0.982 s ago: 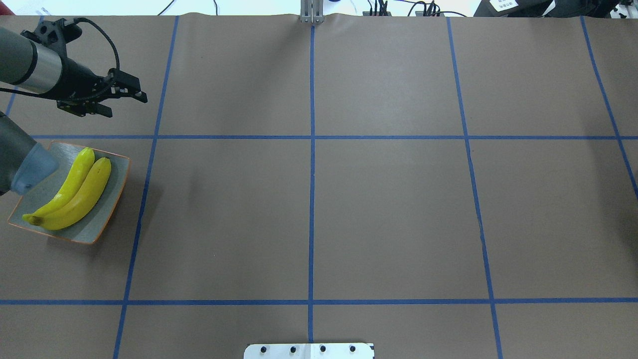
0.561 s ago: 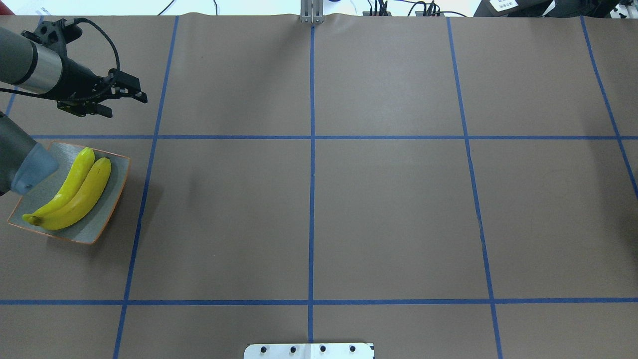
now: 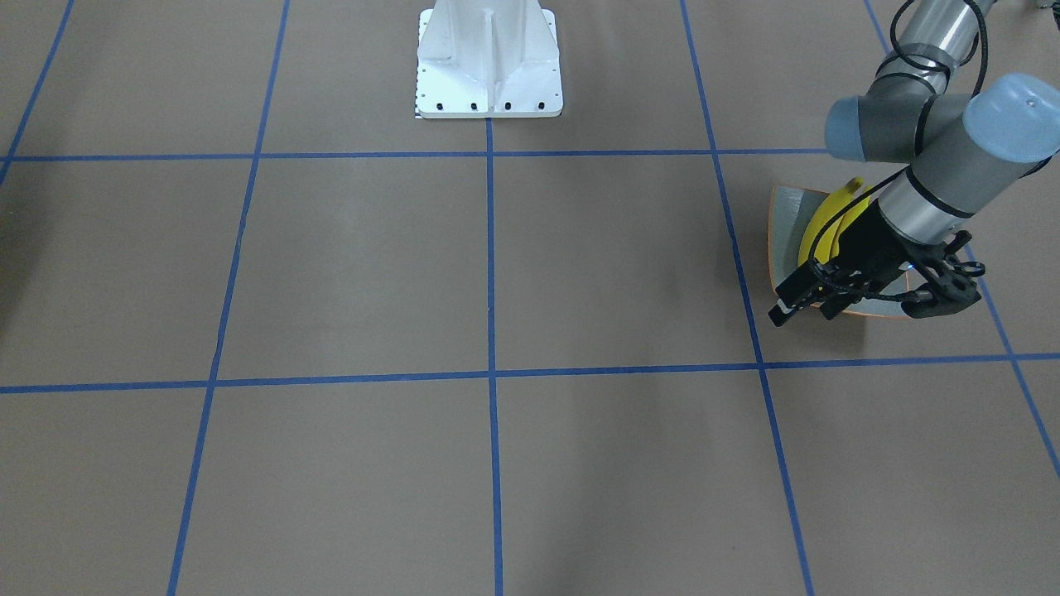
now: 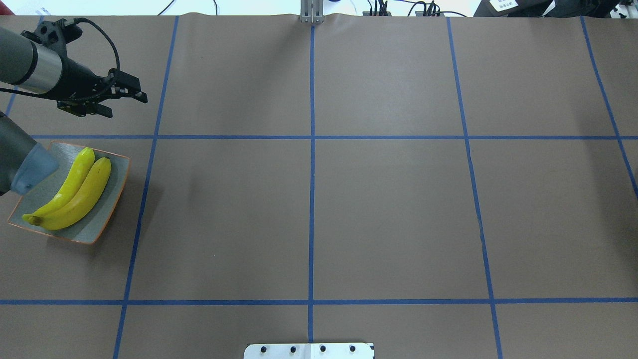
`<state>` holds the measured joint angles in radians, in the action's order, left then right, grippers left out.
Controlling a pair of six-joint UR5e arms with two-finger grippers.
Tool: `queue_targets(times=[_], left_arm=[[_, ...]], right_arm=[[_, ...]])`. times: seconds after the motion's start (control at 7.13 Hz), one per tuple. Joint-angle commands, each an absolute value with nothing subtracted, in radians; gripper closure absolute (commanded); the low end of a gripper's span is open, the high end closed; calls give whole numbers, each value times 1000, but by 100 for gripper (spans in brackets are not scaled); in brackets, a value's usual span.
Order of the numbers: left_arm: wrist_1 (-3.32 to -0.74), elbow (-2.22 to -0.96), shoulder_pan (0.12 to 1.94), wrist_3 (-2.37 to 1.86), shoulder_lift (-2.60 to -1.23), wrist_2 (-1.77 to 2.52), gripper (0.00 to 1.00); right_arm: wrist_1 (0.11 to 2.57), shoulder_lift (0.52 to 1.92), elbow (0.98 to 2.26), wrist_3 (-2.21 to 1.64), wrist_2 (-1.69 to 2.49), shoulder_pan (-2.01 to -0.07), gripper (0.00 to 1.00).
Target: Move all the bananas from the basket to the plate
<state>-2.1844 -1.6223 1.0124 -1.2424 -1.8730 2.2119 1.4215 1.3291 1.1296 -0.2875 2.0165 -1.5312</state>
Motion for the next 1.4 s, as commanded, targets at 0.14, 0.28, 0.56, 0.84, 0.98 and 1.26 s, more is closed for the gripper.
queue_targets(times=[0.14,0.28,0.56,0.84,0.98,1.26], left_arm=[[-2184,-1621,1011,-1243,-1873,2214,0],[-2184,-1621,1008,-1244,-1873,2212,0],[-2186,-1611,1006,-1246,-1875,2212,0],[-2184,-1612,999,-1252,-1876,2212,0],[-2186,-1617,997,-1259,-1879,2212,0],[-2184,-1626,982,-1310,-1913,2218,0]], right_arm=[[1638,1289,1302,-209,2014,-1614,100],[1711,1214,1310,-212,2019,-1612,100],[1816,1061,1305,-318,2119,-1551,100],[1815,953,1315,-567,2216,-1424,100],[1815,916,1330,-663,2270,-1375,100],[1815,855,1393,-893,2347,-1269,100]])
